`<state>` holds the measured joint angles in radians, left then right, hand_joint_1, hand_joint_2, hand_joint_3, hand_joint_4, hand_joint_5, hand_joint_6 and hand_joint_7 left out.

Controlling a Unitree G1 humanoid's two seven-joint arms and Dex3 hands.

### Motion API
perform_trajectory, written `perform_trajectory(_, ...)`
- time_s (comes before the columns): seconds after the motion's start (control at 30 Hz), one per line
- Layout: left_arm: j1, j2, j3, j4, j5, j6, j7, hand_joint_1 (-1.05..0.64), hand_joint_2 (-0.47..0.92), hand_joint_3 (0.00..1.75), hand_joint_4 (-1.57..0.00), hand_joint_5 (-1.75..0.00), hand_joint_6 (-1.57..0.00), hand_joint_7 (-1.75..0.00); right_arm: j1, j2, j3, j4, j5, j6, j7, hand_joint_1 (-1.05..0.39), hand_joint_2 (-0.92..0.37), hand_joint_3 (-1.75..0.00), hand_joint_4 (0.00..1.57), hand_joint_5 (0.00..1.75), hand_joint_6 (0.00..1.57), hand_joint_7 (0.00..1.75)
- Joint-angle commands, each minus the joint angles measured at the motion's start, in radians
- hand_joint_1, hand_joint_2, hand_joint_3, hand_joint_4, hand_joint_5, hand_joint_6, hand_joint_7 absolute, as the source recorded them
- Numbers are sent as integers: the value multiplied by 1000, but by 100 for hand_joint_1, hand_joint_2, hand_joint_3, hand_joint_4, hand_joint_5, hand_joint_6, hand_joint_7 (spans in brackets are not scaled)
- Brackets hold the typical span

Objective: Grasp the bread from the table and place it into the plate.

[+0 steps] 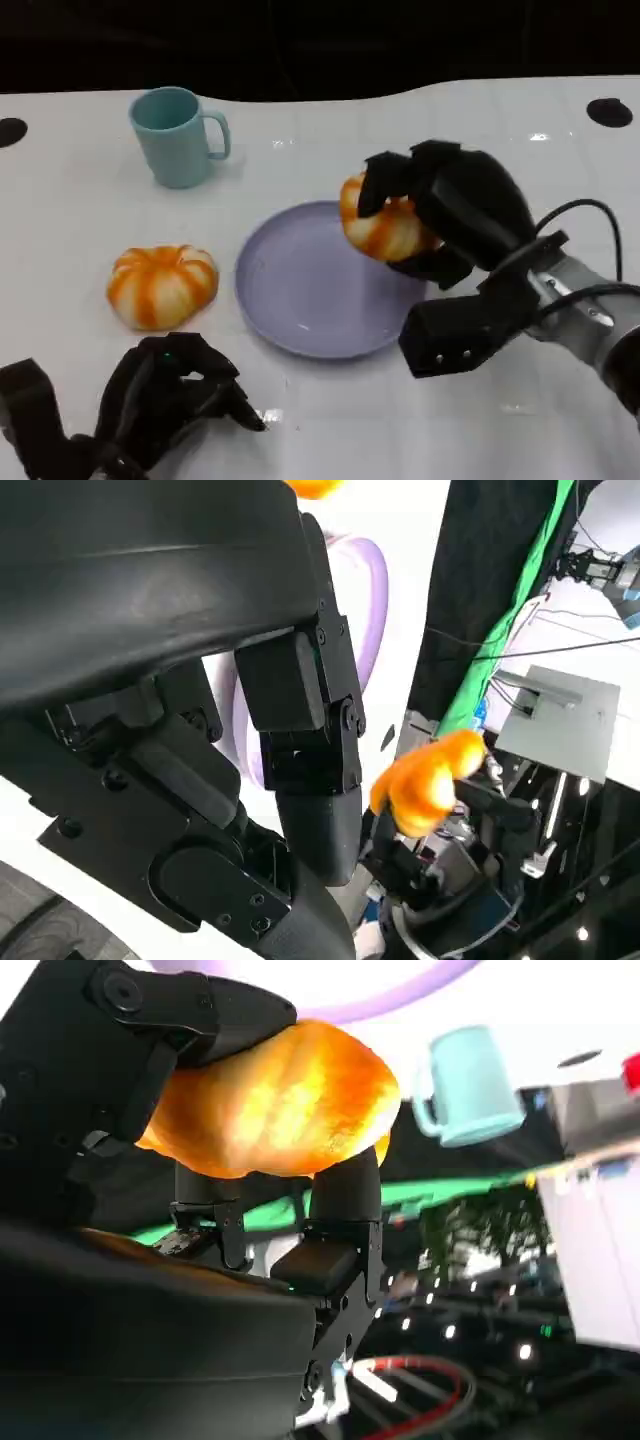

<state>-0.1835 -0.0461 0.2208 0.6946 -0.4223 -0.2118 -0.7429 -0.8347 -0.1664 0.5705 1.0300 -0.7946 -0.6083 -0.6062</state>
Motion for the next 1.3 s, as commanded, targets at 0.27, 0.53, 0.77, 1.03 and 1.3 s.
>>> perform_trajectory(0.27, 10, 13, 0, -7, 1, -9, -1, -105, 64, 0, -157, -61, -157, -38, -47, 66, 41, 96, -15, -14, 18, -21, -47, -101, 99, 175, 93, 122)
perform_trajectory(0.53, 12, 11, -2, -6, -2, -11, -6, -105, 64, 0, -157, -61, -157, -38, -52, 106, 61, 146, -18, -13, -1, -19, -42, -118, 97, 175, 80, 163)
perform_trajectory(0.77, 12, 12, -3, -9, -1, -6, 1, -105, 64, 0, -157, -61, -157, -37, -60, 118, 58, 154, -9, 5, 20, -23, -55, -69, 92, 127, 104, 46)
perform_trajectory(1.03, 10, 12, -2, -6, -3, -6, 0, -105, 63, 0, -157, -61, -157, -37, -60, 117, 56, 146, 3, 81, 145, -44, -90, -10, 54, 46, 63, 1)
perform_trajectory(1.3, 10, 12, -2, -7, -5, -1, -1, -105, 63, 0, -157, -61, -157, -37, -47, 109, 48, 114, 20, 121, 221, -62, -92, -16, 22, 22, 31, 0)
